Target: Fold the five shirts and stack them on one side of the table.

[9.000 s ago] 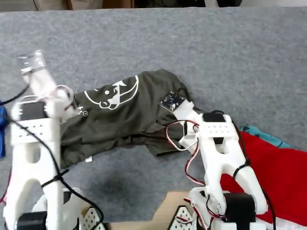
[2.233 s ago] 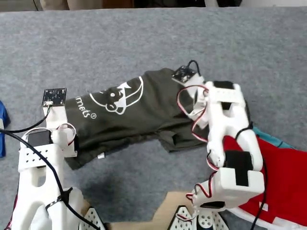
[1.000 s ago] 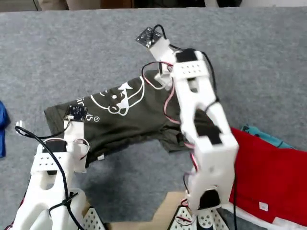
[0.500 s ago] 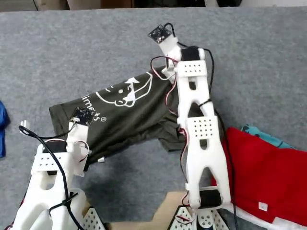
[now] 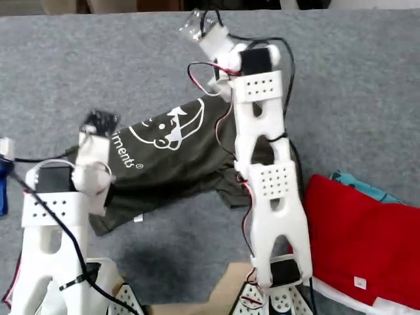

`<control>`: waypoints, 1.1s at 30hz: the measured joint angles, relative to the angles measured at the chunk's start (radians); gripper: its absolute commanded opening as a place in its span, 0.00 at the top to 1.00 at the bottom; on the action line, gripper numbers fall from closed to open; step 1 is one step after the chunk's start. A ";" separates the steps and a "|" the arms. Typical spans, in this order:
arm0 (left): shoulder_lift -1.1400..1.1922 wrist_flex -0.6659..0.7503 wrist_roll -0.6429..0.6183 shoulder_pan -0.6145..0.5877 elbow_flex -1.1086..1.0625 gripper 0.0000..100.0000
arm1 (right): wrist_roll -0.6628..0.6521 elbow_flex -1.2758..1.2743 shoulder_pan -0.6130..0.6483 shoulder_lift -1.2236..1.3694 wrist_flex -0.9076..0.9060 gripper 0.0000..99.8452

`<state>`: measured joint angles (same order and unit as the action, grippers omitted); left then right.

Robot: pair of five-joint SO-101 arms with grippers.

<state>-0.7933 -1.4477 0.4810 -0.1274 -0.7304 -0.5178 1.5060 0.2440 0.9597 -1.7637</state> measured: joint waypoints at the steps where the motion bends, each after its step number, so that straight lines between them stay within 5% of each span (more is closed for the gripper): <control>1: 0.000 -0.002 0.000 0.000 0.020 0.98 | 0.000 -0.046 -0.015 -0.043 0.000 0.99; 13: 0.000 -0.081 0.000 -0.005 0.055 0.96 | -0.029 -0.646 -0.101 -0.428 0.038 0.99; 19: 0.000 -0.150 -0.043 0.003 0.055 0.67 | -0.029 -0.706 -0.100 -0.430 0.066 0.99; 27: 0.000 -0.181 -0.064 -0.063 0.149 0.76 | -0.029 -0.721 -0.101 -0.430 0.077 0.99; 33: 0.060 0.180 -0.253 -0.143 0.049 0.93 | 0.046 -0.841 -0.101 -0.430 0.077 1.00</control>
<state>-0.7334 -1.2681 0.2279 -0.2700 -0.6813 -0.4718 0.6651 0.1427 0.5301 -1.6870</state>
